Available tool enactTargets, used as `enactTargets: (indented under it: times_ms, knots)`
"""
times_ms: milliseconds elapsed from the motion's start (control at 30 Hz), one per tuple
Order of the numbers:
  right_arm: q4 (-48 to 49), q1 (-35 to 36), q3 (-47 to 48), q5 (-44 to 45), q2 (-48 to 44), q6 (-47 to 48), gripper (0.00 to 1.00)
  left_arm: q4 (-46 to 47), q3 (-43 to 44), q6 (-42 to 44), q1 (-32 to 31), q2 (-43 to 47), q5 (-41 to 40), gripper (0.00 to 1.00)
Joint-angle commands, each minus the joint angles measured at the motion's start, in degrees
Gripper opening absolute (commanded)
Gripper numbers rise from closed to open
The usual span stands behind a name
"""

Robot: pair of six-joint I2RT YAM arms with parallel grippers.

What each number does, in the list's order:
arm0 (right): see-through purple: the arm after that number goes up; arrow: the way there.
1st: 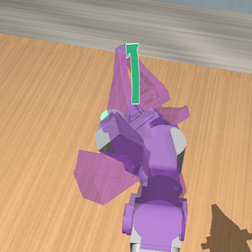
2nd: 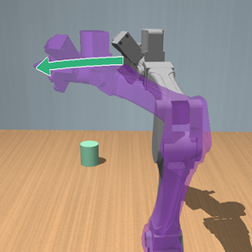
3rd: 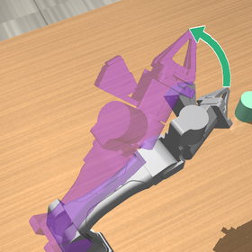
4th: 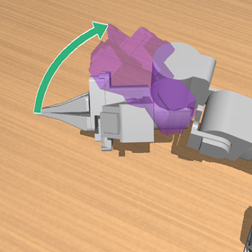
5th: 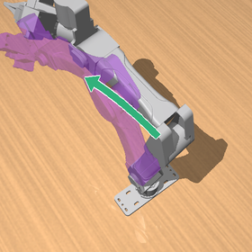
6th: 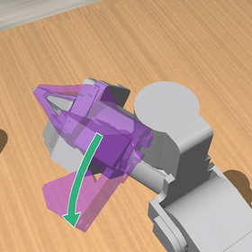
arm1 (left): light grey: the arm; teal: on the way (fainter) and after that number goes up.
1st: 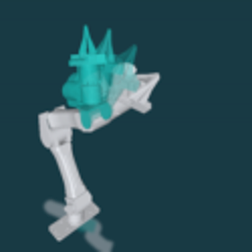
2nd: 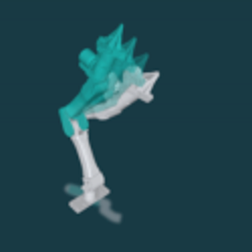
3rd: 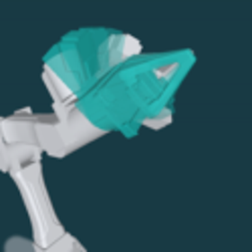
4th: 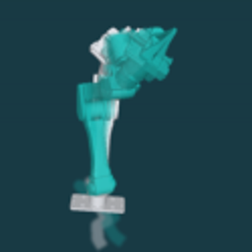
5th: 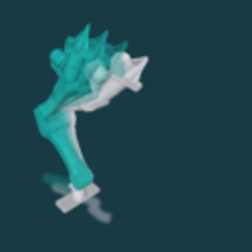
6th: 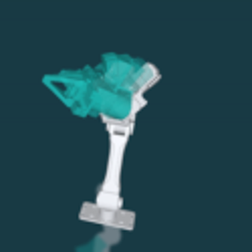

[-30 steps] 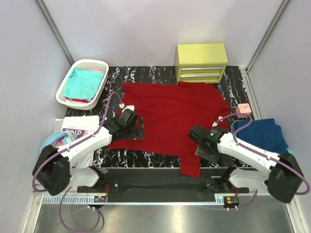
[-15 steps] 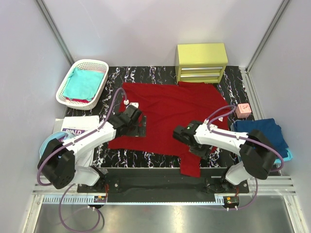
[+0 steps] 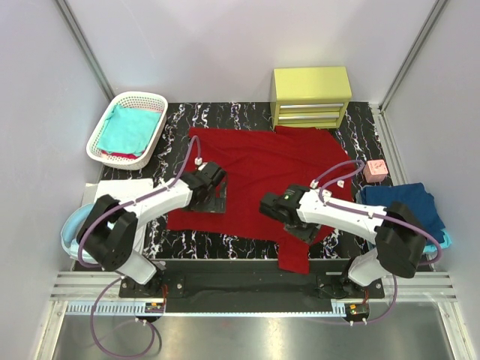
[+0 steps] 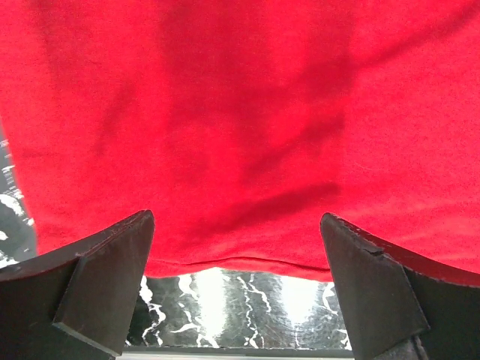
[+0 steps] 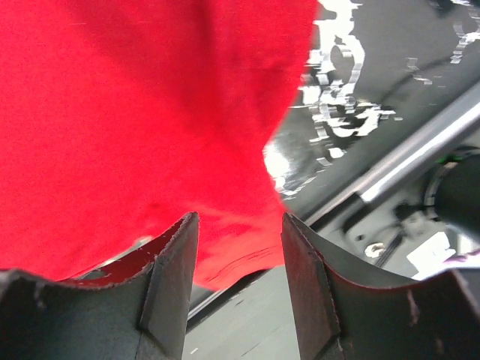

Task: Fold and stack the t-shirts
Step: Grap the side of the flattened tshirt closest away from the robot with both arms

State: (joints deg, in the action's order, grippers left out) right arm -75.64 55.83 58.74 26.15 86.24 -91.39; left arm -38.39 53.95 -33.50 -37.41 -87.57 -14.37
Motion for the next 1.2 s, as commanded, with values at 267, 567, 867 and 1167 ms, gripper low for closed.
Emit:
enactTargets:
  times_ms: [267, 567, 867, 1167]
  knots:
    - [-3.6, 3.1, 8.5, 6.6, 2.0, 1.5, 0.57, -4.3, -6.9, -6.4, 9.6, 16.2, -4.4, 0.99]
    - [-0.8, 3.2, 7.7, 7.6, 1.1, 6.8, 0.57, -2.7, -11.7, -9.5, 15.3, 14.4, 3.9, 0.99]
    - [-1.1, 3.2, 5.4, 8.4, -3.1, 8.7, 0.57, 0.6, -12.6, -11.9, 15.8, 10.7, 7.4, 0.78]
    - [-1.0, 3.2, 3.9, 8.9, -4.9, 9.7, 0.57, 1.5, -14.0, -12.6, 15.8, 9.4, 7.2, 0.61]
